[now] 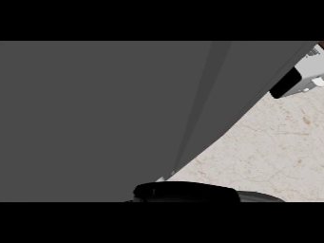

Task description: Pick up the bottled water, place it into the cabinet and close the cabinet

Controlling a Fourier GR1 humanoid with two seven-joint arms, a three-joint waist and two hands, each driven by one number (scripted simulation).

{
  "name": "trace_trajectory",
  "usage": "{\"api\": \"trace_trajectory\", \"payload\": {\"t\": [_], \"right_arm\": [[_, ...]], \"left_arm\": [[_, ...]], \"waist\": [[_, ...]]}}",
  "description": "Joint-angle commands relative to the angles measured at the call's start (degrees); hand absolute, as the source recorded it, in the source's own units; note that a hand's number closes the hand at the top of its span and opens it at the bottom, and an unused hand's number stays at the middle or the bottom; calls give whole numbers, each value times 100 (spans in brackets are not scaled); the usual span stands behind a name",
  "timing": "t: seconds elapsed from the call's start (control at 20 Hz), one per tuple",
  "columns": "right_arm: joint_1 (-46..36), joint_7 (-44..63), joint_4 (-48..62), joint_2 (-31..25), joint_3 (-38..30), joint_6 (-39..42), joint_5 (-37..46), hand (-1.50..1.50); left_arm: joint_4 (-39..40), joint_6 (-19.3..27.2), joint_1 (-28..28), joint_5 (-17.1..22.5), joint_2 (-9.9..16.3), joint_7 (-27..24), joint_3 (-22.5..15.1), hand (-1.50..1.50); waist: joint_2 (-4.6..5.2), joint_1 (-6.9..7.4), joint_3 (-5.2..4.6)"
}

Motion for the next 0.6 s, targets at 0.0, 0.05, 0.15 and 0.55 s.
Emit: {"api": "trace_trajectory", "payload": {"t": [0.0,0.05,0.15,0.55], "right_arm": [[-1316,239,892,385,-298,-876,-604,150],[-1511,269,1047,389,-225,-1118,-707,150],[-1654,62,1643,395,-363,-1203,-961,150],[-2113,-270,3170,404,-1050,-721,-1472,150]], "left_arm": [[98,-188,230,221,-22,28,305,-150],[268,-471,371,152,-106,-89,354,-150],[334,-459,328,134,-139,-63,450,-150],[474,-952,546,208,-412,74,980,-150]], "waist": [[-10,-178,29],[-24,-197,27],[2,-294,35],[8,-467,45]]}}
